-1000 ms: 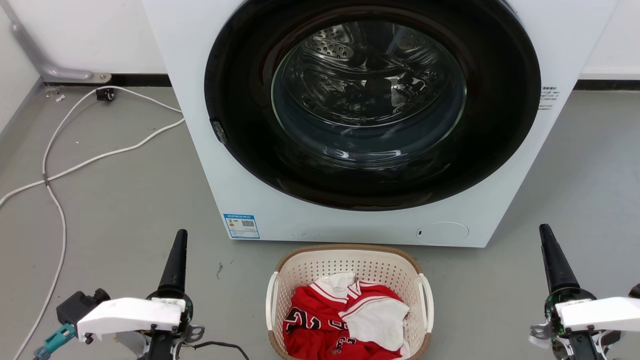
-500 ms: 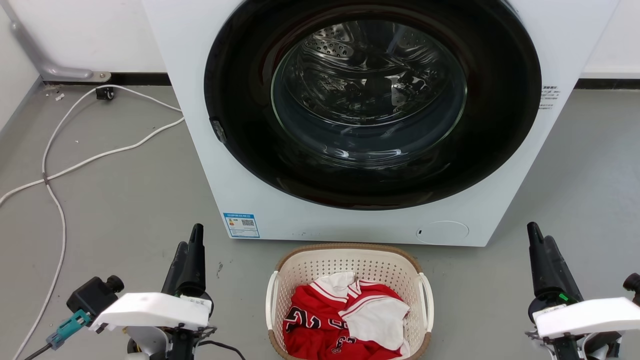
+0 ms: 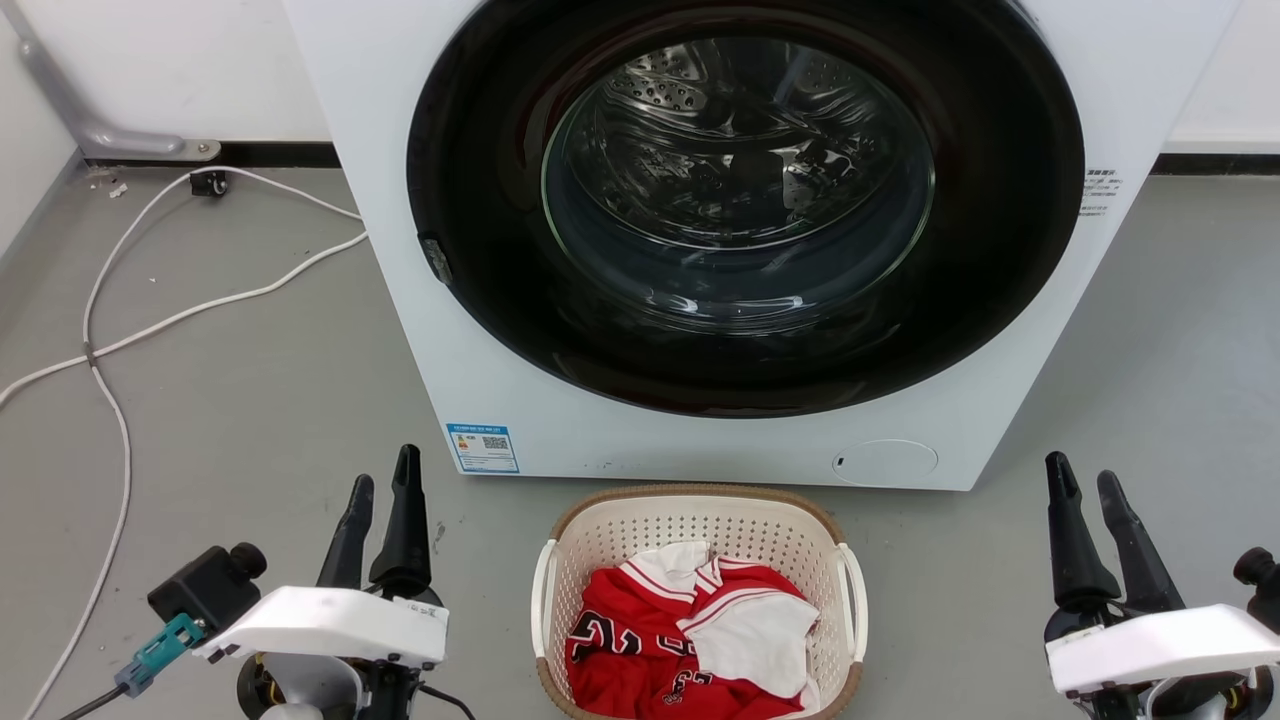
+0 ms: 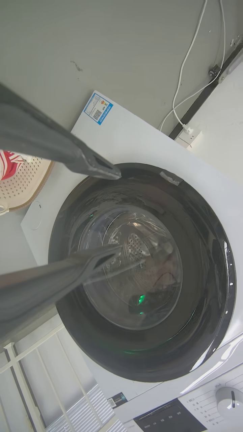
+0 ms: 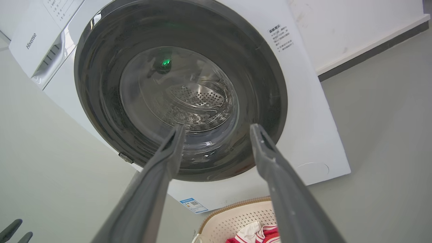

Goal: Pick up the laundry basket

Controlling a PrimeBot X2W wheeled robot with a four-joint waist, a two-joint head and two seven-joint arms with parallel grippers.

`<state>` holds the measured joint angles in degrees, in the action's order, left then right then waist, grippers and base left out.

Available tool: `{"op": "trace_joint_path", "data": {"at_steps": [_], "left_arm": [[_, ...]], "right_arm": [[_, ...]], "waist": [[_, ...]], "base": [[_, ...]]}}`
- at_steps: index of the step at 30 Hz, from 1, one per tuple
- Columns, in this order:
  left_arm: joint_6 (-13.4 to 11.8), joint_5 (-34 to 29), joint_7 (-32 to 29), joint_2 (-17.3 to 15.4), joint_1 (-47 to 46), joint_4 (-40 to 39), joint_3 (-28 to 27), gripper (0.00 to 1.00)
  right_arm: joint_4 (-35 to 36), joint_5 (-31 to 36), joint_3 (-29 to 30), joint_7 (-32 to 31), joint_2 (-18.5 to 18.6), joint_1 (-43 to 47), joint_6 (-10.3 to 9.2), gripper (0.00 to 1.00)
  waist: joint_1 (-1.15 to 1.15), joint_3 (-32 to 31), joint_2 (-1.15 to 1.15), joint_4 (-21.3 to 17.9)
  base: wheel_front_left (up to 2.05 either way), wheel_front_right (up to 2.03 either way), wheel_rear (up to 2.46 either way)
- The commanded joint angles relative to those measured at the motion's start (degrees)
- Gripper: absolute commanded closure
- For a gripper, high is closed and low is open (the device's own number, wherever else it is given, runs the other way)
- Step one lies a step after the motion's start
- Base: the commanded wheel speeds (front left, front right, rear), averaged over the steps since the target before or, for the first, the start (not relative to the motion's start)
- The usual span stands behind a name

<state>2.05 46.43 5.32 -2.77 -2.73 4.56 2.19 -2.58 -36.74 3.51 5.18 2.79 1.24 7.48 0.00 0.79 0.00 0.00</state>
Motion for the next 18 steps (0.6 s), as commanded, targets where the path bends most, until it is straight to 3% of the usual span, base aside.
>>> {"op": "trace_joint_path", "data": {"at_steps": [1, 18], "left_arm": [[-0.1, -1.7, 0.6, -0.2, -0.1, -1.0, 0.3, 0.00], [-1.0, -11.3, 3.2, -0.2, 0.9, -2.2, 1.8, 0.00]], "right_arm": [[1.2, 1.9, -0.1, 0.7, 0.2, -0.1, 0.01, 0.00], [2.5, 13.6, -0.6, 3.3, 0.2, 1.5, 0.01, 0.00]], "waist": [[0.00, 0.0, 0.00, 0.0], [0.00, 0.3, 0.00, -0.1]], "base": [[0.00, 0.00, 0.00], [0.00, 0.00, 0.00]]}}
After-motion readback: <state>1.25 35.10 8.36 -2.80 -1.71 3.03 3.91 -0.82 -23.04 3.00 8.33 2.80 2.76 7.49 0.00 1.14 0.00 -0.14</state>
